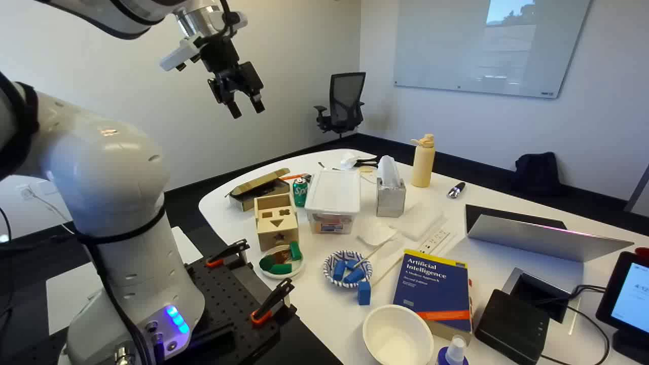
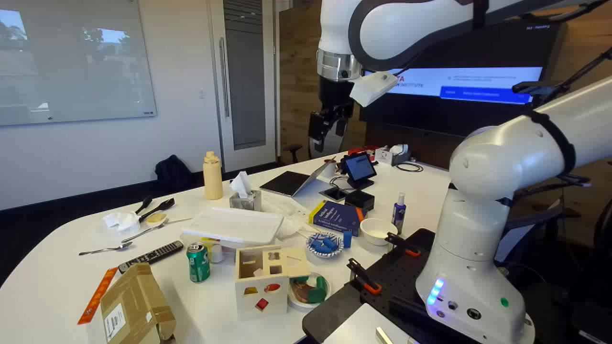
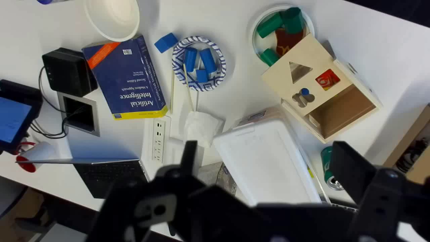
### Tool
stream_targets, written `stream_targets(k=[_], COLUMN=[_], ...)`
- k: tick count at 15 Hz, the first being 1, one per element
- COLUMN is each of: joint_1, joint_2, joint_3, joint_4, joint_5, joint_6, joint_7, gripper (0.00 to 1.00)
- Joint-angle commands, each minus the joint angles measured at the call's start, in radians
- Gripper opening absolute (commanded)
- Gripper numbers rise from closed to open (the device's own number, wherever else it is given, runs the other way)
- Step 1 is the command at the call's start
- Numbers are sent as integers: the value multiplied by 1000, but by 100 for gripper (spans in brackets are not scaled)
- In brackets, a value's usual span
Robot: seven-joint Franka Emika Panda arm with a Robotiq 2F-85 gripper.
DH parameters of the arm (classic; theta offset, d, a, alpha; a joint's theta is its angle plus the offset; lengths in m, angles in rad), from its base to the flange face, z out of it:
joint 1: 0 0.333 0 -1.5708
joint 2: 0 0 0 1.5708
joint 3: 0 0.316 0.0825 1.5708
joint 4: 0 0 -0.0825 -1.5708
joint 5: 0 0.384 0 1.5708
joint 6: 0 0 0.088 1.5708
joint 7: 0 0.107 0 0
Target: Press on the black object
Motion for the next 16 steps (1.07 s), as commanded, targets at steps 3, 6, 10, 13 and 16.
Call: stream_targets(k=[3, 6, 10, 13, 16], joint_1=[17, -21, -127, -185, -201], joint_2=[6, 46, 193, 361, 539], joint_3=[-15, -66, -246, -386, -511], joint_4=[2, 3, 27, 89, 169], joint_5=[-16, -39, -141, -170, -149], joint_6=[-2, 60, 273, 413, 534], joint_7=[13, -31, -164, -299, -436], gripper=[100, 100, 100, 100, 100])
